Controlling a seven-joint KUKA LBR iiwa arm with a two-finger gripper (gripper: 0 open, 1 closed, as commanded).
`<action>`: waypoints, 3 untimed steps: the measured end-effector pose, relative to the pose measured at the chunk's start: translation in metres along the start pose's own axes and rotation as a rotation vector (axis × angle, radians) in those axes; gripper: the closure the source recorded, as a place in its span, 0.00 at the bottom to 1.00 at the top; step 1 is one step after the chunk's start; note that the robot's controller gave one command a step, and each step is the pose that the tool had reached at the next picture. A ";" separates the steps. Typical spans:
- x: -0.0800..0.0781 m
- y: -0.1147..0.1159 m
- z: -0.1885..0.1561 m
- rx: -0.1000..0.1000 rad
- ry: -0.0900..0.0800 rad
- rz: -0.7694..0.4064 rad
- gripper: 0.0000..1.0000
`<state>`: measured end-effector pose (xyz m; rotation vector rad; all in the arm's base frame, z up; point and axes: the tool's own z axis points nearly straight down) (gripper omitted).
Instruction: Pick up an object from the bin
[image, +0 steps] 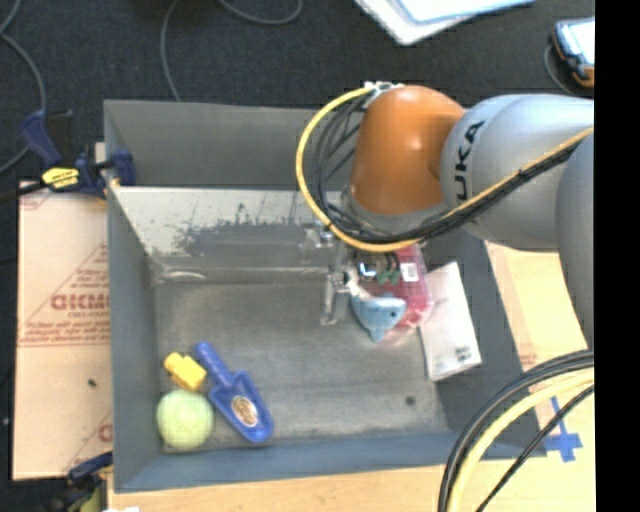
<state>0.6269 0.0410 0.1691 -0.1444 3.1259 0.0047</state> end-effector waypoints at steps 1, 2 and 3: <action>0.006 -0.068 0.021 0.004 0.001 -0.196 0.00; 0.011 -0.060 0.040 0.000 -0.001 -0.204 0.00; 0.043 -0.125 0.070 0.005 -0.004 -0.235 0.00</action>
Offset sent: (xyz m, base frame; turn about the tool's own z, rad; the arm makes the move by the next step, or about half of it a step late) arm -0.0049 -0.0595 -0.0404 -0.2057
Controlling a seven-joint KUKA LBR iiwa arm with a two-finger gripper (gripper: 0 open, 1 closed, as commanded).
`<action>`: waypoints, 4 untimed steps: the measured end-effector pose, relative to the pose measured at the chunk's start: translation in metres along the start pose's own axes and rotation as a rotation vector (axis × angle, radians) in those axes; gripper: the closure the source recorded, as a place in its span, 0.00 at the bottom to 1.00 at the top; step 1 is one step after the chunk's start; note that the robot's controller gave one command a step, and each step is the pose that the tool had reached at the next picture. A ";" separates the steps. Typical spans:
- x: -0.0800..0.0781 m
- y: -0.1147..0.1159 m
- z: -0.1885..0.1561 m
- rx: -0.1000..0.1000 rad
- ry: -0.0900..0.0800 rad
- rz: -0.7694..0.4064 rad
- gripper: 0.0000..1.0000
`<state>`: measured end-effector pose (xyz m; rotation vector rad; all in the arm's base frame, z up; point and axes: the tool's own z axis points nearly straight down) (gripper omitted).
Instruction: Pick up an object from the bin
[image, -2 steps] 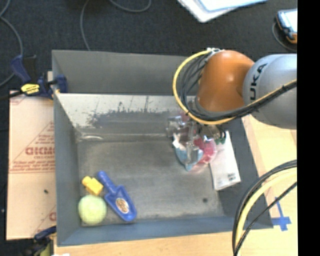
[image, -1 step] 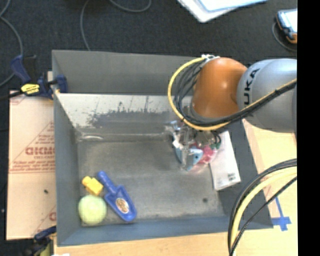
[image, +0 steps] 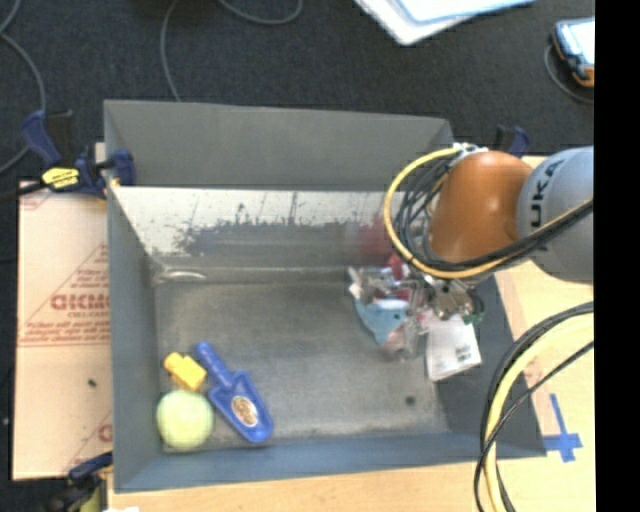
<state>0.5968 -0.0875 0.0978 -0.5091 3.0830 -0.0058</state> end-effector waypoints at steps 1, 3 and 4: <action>-0.018 -0.023 0.003 -0.002 -0.002 0.004 0.00; -0.019 -0.014 0.026 0.002 -0.007 -0.210 1.00; -0.040 -0.006 0.026 0.008 -0.014 -0.267 1.00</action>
Offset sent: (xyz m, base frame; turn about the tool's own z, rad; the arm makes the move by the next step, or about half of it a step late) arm 0.0206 -0.0063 -0.0278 -0.2176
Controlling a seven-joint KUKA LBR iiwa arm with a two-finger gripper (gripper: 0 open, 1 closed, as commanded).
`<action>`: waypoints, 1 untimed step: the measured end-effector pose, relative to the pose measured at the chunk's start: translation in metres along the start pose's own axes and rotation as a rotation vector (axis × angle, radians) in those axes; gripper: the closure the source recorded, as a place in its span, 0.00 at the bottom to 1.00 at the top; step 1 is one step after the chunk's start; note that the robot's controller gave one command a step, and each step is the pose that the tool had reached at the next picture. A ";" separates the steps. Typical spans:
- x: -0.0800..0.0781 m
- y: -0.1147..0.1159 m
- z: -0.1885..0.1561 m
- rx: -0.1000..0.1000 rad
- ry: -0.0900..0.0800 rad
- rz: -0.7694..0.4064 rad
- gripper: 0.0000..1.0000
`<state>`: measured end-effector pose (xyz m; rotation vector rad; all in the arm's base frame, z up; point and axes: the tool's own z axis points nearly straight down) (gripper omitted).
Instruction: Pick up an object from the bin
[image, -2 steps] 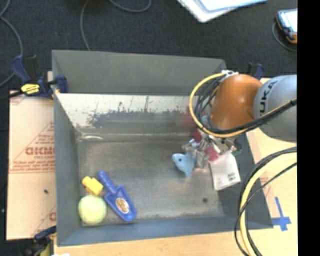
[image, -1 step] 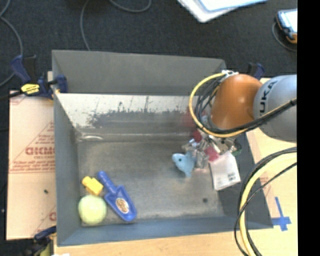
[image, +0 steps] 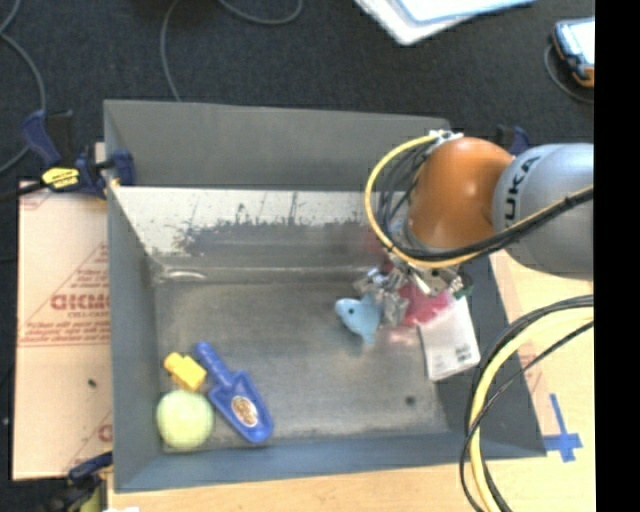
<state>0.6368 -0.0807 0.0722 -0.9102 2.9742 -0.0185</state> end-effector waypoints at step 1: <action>0.004 0.005 0.000 -0.004 0.001 0.010 1.00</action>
Offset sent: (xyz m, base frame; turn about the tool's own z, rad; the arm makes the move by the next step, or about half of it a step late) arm 0.0022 0.0054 -0.0022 -0.0353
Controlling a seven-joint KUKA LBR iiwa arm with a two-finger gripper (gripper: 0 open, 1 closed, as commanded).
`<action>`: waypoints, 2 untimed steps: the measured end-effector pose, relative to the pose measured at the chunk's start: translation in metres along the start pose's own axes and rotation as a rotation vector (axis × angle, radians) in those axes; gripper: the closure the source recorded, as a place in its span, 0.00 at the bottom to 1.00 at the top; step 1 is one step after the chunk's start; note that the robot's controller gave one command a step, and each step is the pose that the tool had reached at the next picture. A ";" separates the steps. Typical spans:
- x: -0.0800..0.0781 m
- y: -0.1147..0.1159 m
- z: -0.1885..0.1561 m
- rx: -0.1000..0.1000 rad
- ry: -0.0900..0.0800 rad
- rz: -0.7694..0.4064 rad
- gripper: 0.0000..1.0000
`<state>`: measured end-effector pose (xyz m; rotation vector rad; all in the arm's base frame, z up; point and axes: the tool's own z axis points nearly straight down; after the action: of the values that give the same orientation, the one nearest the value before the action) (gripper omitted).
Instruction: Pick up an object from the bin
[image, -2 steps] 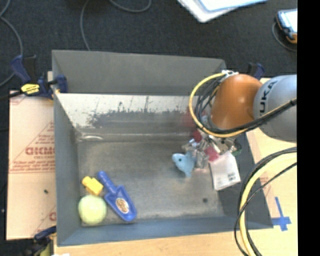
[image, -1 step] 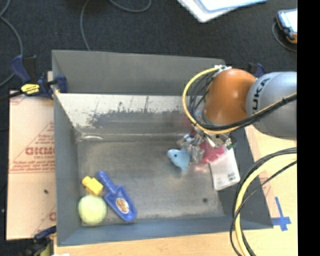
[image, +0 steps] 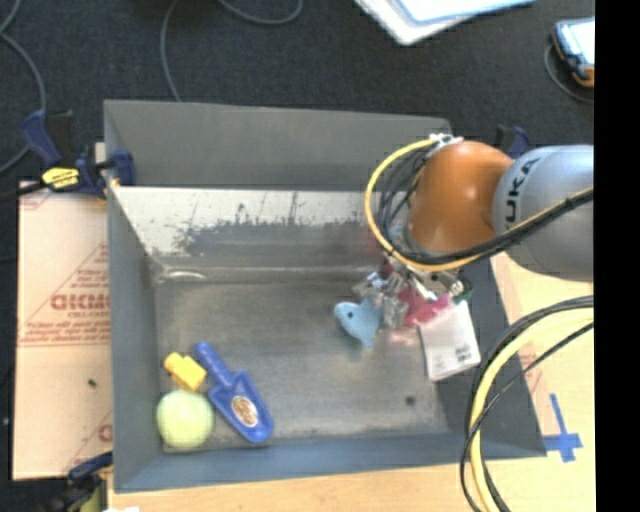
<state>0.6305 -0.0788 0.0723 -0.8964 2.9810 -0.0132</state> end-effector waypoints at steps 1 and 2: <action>-0.009 -0.005 0.001 0.009 -0.006 -0.039 1.00; -0.009 -0.005 0.001 0.009 -0.006 -0.039 1.00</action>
Offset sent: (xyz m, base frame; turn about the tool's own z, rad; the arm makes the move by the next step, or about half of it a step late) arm 0.0067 0.0017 -0.0023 -0.0113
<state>0.6406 -0.0780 0.0720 -0.9509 2.9551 -0.0238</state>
